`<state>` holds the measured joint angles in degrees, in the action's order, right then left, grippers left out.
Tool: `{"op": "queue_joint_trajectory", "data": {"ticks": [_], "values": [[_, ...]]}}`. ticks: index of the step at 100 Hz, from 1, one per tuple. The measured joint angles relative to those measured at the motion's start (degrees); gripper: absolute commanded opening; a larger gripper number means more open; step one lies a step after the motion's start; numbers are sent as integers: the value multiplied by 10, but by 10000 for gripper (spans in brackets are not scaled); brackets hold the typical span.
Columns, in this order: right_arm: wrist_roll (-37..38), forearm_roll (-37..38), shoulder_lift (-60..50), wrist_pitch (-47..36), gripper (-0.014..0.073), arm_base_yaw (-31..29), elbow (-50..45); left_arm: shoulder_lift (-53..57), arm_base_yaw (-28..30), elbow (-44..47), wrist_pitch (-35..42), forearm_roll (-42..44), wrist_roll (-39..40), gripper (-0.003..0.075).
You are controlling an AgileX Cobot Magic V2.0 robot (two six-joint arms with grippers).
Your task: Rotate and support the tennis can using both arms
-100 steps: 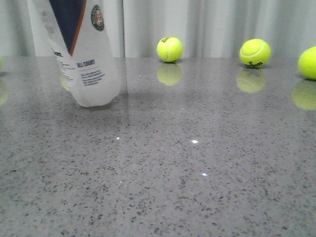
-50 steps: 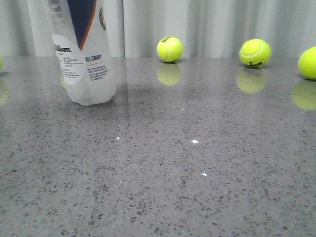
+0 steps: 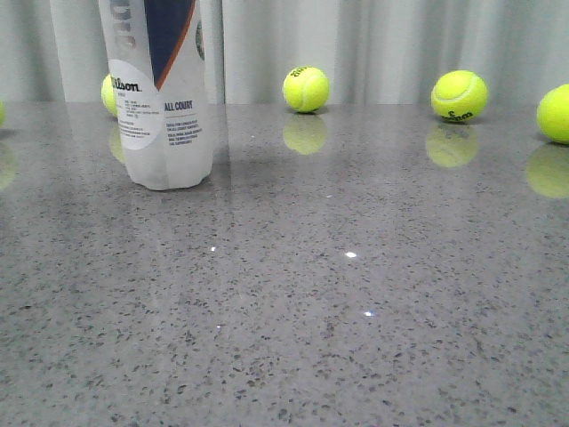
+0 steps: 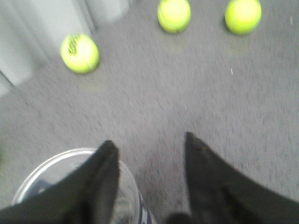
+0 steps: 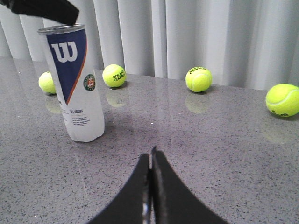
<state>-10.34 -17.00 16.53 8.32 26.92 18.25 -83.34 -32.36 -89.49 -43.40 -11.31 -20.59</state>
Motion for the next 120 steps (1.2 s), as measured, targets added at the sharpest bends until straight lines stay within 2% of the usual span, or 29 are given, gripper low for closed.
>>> {"op": "queue_joint_trajectory", "data": {"ticks": [14, 26, 38, 81, 120], "values": [[0, 0, 0, 0, -61, 0, 0, 82, 0, 109, 131, -7, 4, -18], [0, 0, 0, 0, -61, 0, 0, 150, 0, 204, 212, -8, 4, -18], [0, 0, 0, 0, -61, 0, 0, 210, 0, 288, 257, -10, 4, -19], [0, 0, 0, 0, -61, 0, 0, 415, 7, 530, 317, -9, 4, -19], [0, 0, 0, 0, -61, 0, 0, 520, 170, 649, 335, -9, 4, -19]]}}
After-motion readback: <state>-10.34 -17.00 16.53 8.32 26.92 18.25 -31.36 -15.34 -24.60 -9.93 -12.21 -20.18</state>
